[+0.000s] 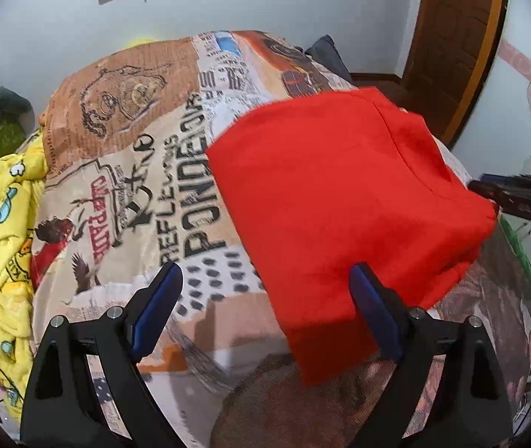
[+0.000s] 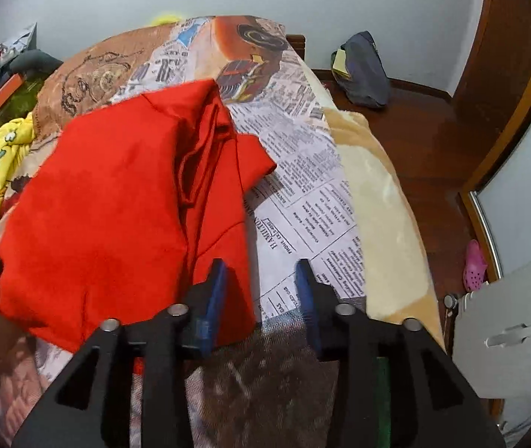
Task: Fold large clothes
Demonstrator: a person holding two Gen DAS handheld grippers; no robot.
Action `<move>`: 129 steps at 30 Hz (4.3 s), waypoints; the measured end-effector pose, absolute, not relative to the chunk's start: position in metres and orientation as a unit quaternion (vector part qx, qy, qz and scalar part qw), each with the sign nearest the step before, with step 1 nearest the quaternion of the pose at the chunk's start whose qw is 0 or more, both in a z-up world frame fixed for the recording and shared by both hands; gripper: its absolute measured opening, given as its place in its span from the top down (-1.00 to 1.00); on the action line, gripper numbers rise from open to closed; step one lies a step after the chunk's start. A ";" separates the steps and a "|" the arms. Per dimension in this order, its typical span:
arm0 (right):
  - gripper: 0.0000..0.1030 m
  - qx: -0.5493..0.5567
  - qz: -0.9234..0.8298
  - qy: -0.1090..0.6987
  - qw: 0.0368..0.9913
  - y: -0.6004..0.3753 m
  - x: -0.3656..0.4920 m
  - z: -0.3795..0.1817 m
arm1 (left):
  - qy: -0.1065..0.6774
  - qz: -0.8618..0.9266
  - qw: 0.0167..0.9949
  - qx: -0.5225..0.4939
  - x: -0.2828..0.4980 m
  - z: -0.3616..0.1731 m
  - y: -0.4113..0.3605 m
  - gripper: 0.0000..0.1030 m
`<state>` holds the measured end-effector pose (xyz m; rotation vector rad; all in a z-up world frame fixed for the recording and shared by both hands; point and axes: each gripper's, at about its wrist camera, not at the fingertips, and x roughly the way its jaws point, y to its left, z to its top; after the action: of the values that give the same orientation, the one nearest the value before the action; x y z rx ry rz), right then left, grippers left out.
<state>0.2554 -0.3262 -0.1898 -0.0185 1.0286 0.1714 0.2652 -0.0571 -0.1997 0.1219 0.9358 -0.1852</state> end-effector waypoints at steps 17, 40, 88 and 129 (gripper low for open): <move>-0.61 0.154 0.162 0.536 0.814 -0.326 0.321 -0.226 | 0.546 -0.173 0.797 -0.192 0.346 -0.244 -0.017 -0.77; 0.51 0.218 0.252 0.522 0.785 -0.311 0.336 -0.218 | 0.528 -0.210 0.792 -0.226 0.379 -0.244 -0.024 0.33; 0.68 -0.025 0.303 0.518 0.800 0.036 0.467 -0.271 | 0.499 0.026 0.850 -0.166 0.473 -0.316 0.294 0.00; 0.04 -0.050 0.326 0.349 0.877 -0.046 0.282 -0.099 | 0.326 0.086 0.942 0.007 0.235 -0.098 0.169 -0.71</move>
<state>0.2816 -0.0456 -0.0987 -0.1052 0.7284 0.6801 0.2346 0.1693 -0.0976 0.0148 0.6644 0.1760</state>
